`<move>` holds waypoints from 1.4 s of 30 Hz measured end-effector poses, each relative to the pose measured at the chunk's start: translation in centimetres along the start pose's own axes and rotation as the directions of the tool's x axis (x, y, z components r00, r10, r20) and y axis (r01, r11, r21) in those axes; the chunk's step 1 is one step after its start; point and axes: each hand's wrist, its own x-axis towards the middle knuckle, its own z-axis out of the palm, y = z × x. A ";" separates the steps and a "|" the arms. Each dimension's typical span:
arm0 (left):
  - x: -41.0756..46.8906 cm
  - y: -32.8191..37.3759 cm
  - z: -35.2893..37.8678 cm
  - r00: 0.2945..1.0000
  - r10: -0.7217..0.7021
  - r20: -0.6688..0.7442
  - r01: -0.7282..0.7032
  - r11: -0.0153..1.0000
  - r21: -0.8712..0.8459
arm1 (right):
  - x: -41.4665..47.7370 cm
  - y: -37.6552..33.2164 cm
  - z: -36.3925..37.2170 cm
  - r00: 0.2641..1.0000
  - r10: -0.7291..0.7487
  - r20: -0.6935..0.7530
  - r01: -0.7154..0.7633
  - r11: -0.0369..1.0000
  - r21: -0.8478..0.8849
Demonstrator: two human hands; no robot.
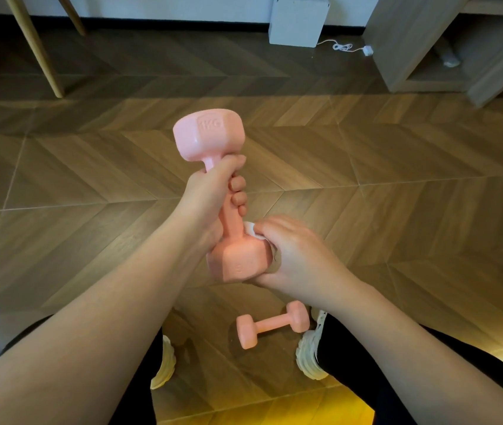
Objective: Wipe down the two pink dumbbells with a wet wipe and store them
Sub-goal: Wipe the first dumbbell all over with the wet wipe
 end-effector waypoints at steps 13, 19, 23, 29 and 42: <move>-0.4 0.6 0.0 0.997 -0.021 0.069 0.021 1.000 -0.009 | -0.2 0.1 0.6 0.999 0.036 0.003 -0.037 0.995 0.096; -0.5 1.1 -0.2 0.993 -0.009 0.118 0.017 0.998 -0.065 | -0.1 -0.1 0.2 0.999 0.037 -0.004 -0.037 0.995 0.095; -0.9 0.7 0.1 0.987 0.113 0.114 -0.109 0.993 -0.037 | -0.1 0.0 -0.2 0.992 -0.019 -0.123 0.019 1.000 -0.003; -0.4 0.5 -0.3 0.998 0.059 0.023 -0.060 0.998 0.016 | -0.1 0.1 -0.6 0.994 -0.061 -0.092 0.045 0.985 -0.168; -0.4 0.7 0.1 0.999 0.008 0.031 -0.007 0.999 -0.033 | 0.2 -0.4 -0.7 0.999 -0.042 -0.007 0.042 0.999 -0.015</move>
